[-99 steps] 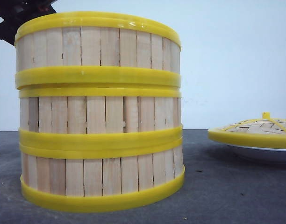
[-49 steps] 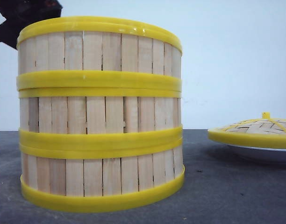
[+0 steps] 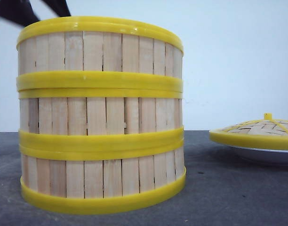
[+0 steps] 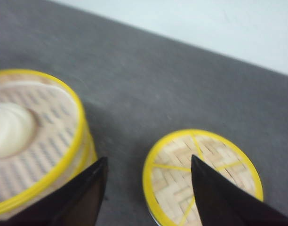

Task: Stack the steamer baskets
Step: 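Open the left gripper and withdraw it from the stack, then lower the right gripper to the lid knob on the white plate and grasp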

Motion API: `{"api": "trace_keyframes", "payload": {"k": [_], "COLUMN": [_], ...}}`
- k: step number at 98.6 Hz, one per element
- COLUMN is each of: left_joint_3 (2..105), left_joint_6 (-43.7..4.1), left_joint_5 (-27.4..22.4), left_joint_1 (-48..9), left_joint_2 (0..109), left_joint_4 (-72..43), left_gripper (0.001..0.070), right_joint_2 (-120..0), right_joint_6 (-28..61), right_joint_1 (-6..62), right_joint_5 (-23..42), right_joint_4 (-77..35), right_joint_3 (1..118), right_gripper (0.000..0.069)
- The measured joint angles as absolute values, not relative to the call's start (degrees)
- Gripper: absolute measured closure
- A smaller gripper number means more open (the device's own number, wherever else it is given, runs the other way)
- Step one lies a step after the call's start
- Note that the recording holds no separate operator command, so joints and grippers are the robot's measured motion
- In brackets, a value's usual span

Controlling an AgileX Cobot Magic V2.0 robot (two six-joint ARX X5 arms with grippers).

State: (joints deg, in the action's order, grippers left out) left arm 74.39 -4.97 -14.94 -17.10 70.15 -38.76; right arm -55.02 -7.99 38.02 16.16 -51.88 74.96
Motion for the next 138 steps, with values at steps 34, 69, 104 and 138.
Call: {"api": "trace_keyframes", "payload": {"k": [34,69,104,138], "left_joint_3": [74.43,60.90,54.74,54.74], "left_joint_6": [-4.10,-4.29,-5.41,-5.43], "left_joint_5": [-5.69,-5.74,-5.72,-5.74], "left_joint_1": [-17.06,-17.06,-17.10,-17.10], "left_joint_2": [51.72,33.21,19.33,17.10], "left_joint_4": [-39.46,-46.11,-55.37,-55.51], "left_gripper": [0.0405,0.0405,0.0405,0.0405], "right_joint_2": [-69.34,-85.49,-93.54,-95.00], "right_joint_6": [-7.94,-7.92,-7.94,-7.94], "right_joint_1": [20.73,10.48,10.02,9.91], "right_joint_5": [5.50,-0.03,-0.01,1.72], "right_joint_4": [-51.48,-48.38,-45.67,-45.30], "right_joint_3": [74.96,74.96,74.94,74.94], "right_gripper": [0.0348,0.0348,0.0362,0.0450]}}
